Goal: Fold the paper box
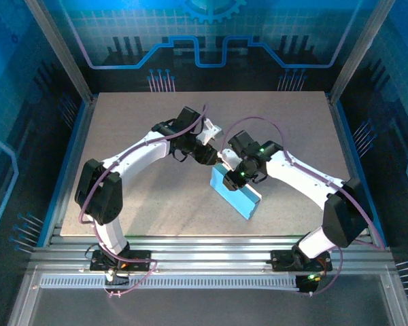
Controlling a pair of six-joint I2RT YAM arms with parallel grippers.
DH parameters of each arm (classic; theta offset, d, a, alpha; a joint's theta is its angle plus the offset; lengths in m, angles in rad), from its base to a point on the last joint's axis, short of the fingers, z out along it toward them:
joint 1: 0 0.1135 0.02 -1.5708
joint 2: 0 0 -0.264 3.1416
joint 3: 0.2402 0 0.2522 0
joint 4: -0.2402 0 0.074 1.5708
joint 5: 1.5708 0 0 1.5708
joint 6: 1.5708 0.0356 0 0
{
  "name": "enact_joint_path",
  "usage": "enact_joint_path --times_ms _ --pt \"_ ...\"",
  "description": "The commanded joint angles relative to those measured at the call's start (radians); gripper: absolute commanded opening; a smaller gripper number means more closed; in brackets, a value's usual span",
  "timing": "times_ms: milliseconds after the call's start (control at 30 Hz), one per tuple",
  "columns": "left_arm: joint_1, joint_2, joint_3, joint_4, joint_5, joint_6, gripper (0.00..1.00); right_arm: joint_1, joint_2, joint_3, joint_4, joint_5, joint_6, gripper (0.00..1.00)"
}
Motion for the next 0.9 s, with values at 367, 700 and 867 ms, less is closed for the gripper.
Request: enact_joint_path --times_ms 367,700,867 --pt "-0.009 -0.009 0.038 -0.030 0.144 0.016 0.40 -0.005 -0.016 -0.005 0.004 -0.015 -0.011 0.34" --pt "-0.010 -0.013 0.032 -0.038 0.188 0.011 0.35 0.001 -0.024 -0.010 0.005 -0.012 -0.005 0.34" --pt "-0.011 -0.025 0.018 -0.034 0.189 0.003 0.30 0.003 -0.018 -0.013 0.009 -0.008 -0.002 0.32"
